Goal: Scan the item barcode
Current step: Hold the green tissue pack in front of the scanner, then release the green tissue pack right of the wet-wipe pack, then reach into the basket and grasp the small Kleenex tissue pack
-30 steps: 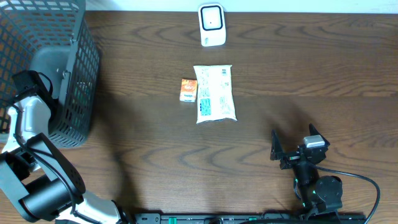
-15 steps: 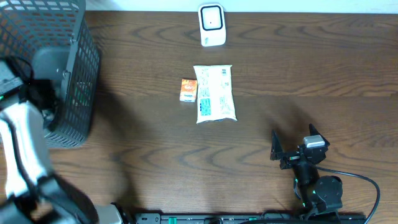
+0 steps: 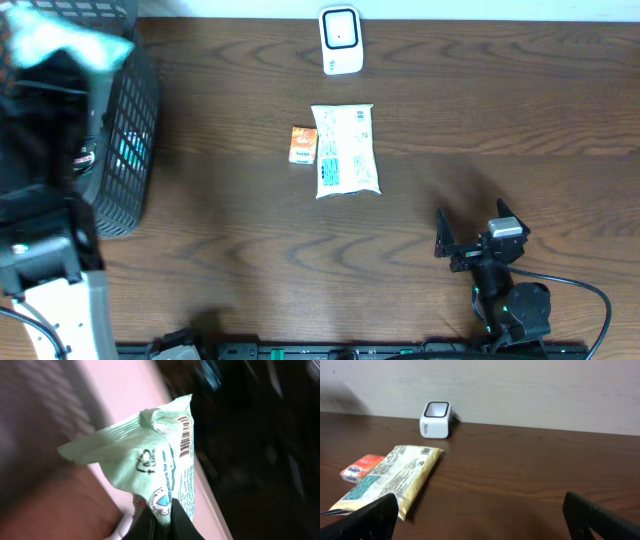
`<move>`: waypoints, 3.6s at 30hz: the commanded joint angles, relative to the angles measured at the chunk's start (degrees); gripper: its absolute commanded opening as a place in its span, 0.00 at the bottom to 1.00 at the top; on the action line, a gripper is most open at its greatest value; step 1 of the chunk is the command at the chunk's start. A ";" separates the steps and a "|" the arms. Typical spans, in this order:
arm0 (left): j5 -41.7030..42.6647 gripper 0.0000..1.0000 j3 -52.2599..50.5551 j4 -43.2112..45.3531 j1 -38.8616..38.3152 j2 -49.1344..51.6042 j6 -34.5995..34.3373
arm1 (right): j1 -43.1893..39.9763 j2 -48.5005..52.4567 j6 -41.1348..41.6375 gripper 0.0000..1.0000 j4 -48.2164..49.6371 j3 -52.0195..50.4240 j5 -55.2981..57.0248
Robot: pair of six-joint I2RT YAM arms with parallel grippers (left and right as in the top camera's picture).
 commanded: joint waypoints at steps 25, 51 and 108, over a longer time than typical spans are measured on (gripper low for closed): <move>-5.40 0.07 1.27 13.18 -51.23 42.56 24.50 | -0.61 -0.02 -0.59 0.99 -0.24 -0.09 -0.33; -6.03 0.66 6.80 6.40 -45.11 31.21 41.40 | -0.61 -0.04 -0.59 0.99 -0.24 -0.09 -0.33; 16.61 0.91 30.69 -46.97 19.58 65.85 71.63 | -0.61 -0.02 -0.59 0.99 -0.24 -0.09 -0.33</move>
